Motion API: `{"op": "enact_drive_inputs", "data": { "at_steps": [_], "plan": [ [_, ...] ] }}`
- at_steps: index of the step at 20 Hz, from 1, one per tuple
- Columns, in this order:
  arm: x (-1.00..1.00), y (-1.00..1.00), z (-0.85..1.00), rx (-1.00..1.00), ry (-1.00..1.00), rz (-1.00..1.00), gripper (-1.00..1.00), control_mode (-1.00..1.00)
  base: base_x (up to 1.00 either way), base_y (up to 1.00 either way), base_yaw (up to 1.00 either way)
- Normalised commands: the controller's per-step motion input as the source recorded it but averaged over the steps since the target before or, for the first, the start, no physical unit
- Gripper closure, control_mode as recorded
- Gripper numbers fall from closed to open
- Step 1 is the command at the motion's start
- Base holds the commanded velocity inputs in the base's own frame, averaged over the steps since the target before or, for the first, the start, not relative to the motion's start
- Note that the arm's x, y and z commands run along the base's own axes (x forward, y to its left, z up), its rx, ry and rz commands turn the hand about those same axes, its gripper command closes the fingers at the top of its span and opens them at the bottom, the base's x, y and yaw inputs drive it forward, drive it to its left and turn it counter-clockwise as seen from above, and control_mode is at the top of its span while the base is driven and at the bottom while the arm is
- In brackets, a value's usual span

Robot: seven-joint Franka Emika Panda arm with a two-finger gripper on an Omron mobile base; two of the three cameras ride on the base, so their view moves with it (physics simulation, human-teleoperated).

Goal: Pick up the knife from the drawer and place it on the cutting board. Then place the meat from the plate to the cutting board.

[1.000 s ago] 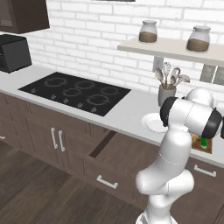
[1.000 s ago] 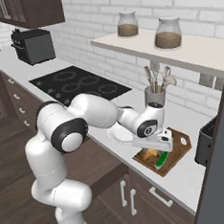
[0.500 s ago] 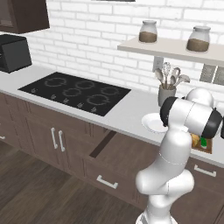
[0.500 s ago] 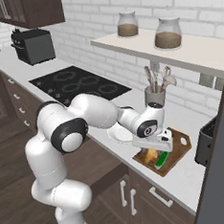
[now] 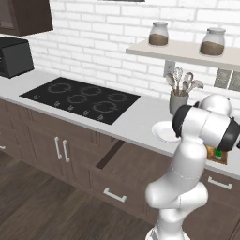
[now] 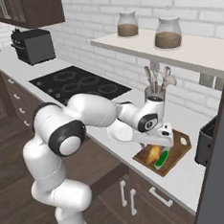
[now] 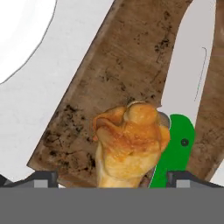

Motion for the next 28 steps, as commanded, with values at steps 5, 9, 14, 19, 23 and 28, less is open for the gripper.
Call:
{"op": "enact_drive_inputs", "data": {
  "at_steps": [5,9,14,19,23,28],
  "plan": [
    [-0.1,0.17,0.56,-0.11,0.02,0.0,-1.0,-1.0,0.0,0.0,0.0],
    [-0.32,0.76,0.24,-0.06,-0.12,0.1,-1.0,-1.0,0.0,0.0,0.0],
    [-0.26,1.0,0.07,-0.08,-0.19,0.19,-1.0,-1.0,0.0,0.0,0.0],
    [-0.16,1.0,0.45,-0.18,-0.01,0.12,-1.0,-1.0,0.0,0.0,0.0],
    [-0.17,1.0,0.51,-0.22,0.06,0.06,-1.0,-1.0,0.0,0.0,0.0],
    [-0.05,0.59,0.07,-0.1,0.08,0.01,-1.0,-1.0,0.0,0.0,0.0]
  ]
}}
